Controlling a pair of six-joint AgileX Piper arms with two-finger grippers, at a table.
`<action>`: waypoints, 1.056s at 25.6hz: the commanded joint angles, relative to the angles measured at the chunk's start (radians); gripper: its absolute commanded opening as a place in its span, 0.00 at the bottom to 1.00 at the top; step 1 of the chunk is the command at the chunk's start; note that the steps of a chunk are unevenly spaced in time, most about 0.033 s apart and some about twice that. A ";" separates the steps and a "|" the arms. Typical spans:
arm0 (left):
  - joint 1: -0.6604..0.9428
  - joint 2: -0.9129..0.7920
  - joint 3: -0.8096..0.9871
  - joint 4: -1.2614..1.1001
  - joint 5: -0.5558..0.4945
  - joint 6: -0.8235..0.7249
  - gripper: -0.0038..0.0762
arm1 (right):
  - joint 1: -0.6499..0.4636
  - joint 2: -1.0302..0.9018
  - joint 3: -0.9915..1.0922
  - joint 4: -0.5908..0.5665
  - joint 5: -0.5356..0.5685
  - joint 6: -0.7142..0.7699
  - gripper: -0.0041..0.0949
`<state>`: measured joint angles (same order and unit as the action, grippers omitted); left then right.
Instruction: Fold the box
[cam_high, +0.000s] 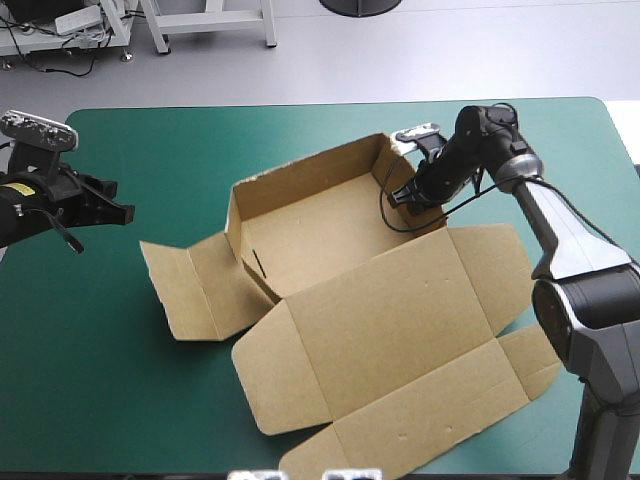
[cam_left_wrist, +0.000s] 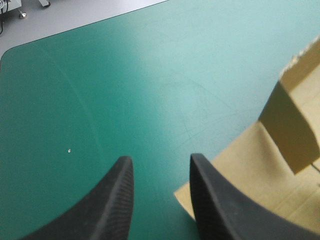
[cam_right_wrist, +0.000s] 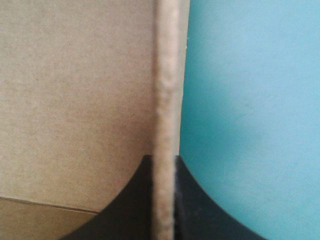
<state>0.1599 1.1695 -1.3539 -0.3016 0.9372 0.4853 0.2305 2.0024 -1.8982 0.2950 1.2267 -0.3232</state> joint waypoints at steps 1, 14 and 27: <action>-0.001 -0.015 -0.026 -0.023 -0.074 0.001 0.39 | -0.066 -0.134 -0.070 0.058 0.025 0.013 0.02; -0.001 -0.015 -0.026 0.012 -0.097 -0.048 0.39 | -0.361 -0.487 0.122 0.395 0.025 -0.153 0.02; -0.001 0.147 -0.026 -0.531 0.067 0.162 0.39 | -0.417 -0.510 0.190 0.601 0.023 -0.321 0.02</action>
<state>0.1599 1.2763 -1.3539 -0.6775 0.9993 0.6103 -0.1623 1.5369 -1.6860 0.8113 1.2413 -0.6349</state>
